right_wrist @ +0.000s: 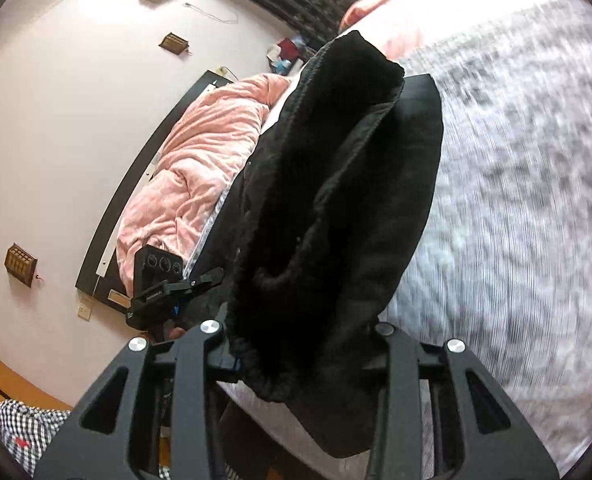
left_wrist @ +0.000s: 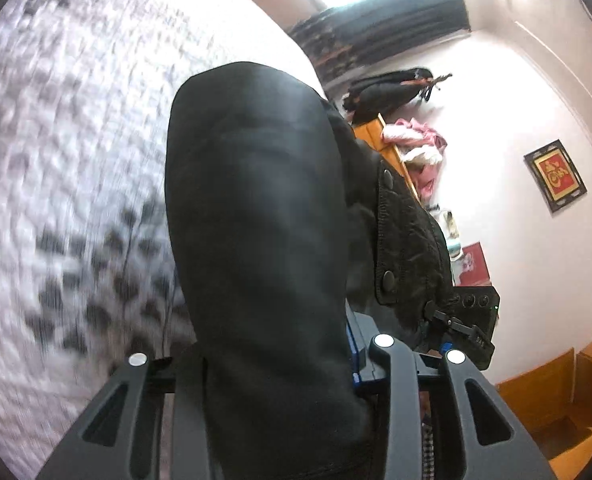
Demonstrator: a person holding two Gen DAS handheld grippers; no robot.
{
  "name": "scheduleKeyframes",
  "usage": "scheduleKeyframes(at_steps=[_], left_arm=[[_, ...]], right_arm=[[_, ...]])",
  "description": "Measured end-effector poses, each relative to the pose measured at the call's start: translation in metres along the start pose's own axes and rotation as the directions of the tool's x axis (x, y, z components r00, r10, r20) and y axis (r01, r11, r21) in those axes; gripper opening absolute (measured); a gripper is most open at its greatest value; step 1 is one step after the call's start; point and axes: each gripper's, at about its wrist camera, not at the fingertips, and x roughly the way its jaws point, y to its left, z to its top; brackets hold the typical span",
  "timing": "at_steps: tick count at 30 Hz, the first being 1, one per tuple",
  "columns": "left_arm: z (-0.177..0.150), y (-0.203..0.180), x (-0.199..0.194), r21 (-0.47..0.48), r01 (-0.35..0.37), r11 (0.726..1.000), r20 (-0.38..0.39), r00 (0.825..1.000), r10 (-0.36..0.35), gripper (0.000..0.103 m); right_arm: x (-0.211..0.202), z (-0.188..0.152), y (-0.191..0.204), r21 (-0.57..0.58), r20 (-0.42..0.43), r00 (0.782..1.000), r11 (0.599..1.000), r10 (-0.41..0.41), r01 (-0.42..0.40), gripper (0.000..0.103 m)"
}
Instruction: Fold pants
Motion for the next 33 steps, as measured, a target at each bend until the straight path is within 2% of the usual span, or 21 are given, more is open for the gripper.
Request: scheduleKeyframes(at_steps=[5, 9, 12, 15, 16, 17, 19, 23, 27, 29, 33], left_arm=[[0.046, 0.001, 0.013, 0.031, -0.067, 0.997, 0.065, 0.996, 0.065, 0.036], [0.069, 0.025, 0.036, 0.021, -0.16, 0.987, 0.042, 0.986, 0.159, 0.037], [0.078, 0.041, 0.062, -0.013, -0.228, 0.974, -0.007, 0.974, 0.228, 0.04], [0.073, 0.047, 0.066, 0.015, -0.232, 0.973, -0.004, 0.973, 0.232, 0.048], [0.069, 0.048, 0.068, 0.014, -0.233, 0.972, -0.008, 0.972, 0.233, 0.052], [0.066, 0.049, 0.068, 0.017, -0.238, 0.971, -0.009, 0.971, 0.238, 0.058], [0.064, 0.052, 0.07, 0.02, -0.256, 0.967, -0.014, 0.967, 0.256, 0.068], [0.053, 0.06, 0.057, 0.031, -0.294, 0.955, -0.001, 0.956, 0.294, 0.088], [0.038, 0.068, 0.034, 0.002, -0.291, 0.957, 0.021, 0.956, 0.291, 0.091], [0.029, 0.071, 0.026, -0.011, -0.298, 0.954, 0.039, 0.954, 0.299, 0.092], [0.008, 0.066, 0.006, -0.036, -0.331, 0.943, 0.088, 0.939, 0.333, 0.096]], right_arm=[[0.04, 0.06, -0.022, 0.004, -0.007, 1.0, 1.0, -0.026, 0.026, 0.035], [0.086, 0.076, -0.065, 0.087, -0.059, 0.996, 0.994, -0.069, 0.074, 0.035], [0.111, 0.063, -0.103, 0.152, -0.108, 0.985, 0.977, -0.134, 0.15, 0.037], [0.115, 0.049, -0.128, 0.222, -0.1, 0.99, 0.968, -0.1, 0.12, 0.044], [0.114, 0.045, -0.132, 0.229, -0.098, 0.99, 0.966, -0.101, 0.121, 0.051], [0.114, 0.042, -0.136, 0.23, -0.101, 0.989, 0.964, -0.112, 0.133, 0.063], [0.11, 0.035, -0.142, 0.236, -0.096, 0.985, 0.958, -0.142, 0.161, 0.073], [0.093, 0.017, -0.151, 0.267, -0.06, 0.995, 0.959, -0.078, 0.091, 0.077], [0.074, 0.001, -0.154, 0.278, -0.034, 0.997, 0.957, -0.074, 0.081, 0.078], [0.063, -0.007, -0.153, 0.282, -0.021, 0.995, 0.954, -0.097, 0.099, 0.078], [0.045, -0.024, -0.136, 0.253, -0.025, 0.975, 0.943, -0.219, 0.218, 0.079]])
